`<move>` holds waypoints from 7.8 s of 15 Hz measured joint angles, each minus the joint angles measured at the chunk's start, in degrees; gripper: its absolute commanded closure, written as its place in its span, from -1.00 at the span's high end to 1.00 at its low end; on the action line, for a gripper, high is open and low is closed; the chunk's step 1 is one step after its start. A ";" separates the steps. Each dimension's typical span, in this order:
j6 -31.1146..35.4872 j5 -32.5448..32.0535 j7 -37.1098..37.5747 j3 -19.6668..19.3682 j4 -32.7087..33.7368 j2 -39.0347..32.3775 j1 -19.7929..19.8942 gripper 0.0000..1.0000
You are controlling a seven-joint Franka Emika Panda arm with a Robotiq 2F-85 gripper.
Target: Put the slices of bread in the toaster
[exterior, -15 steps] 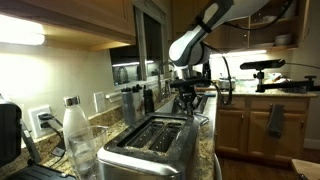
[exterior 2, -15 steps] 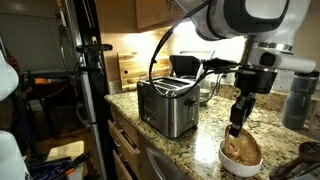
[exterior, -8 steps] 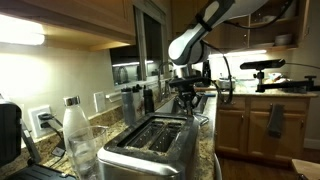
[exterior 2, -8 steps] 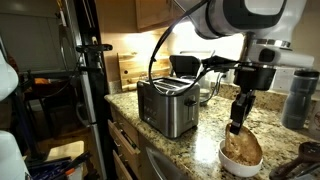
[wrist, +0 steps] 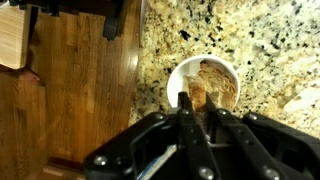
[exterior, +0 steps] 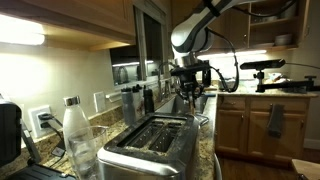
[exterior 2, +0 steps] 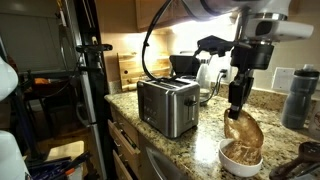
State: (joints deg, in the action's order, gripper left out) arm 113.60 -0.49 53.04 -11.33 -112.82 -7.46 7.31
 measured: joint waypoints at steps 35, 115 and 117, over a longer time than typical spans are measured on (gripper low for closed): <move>-11.83 -1.97 18.06 20.80 -12.27 27.26 -6.66 -0.81; 8.24 7.96 16.73 19.04 -25.37 29.80 -6.40 1.00; 7.62 6.82 16.74 18.38 -25.24 30.24 -5.23 1.00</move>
State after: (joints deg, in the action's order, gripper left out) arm 121.21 6.33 69.78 7.06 -138.05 22.78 2.08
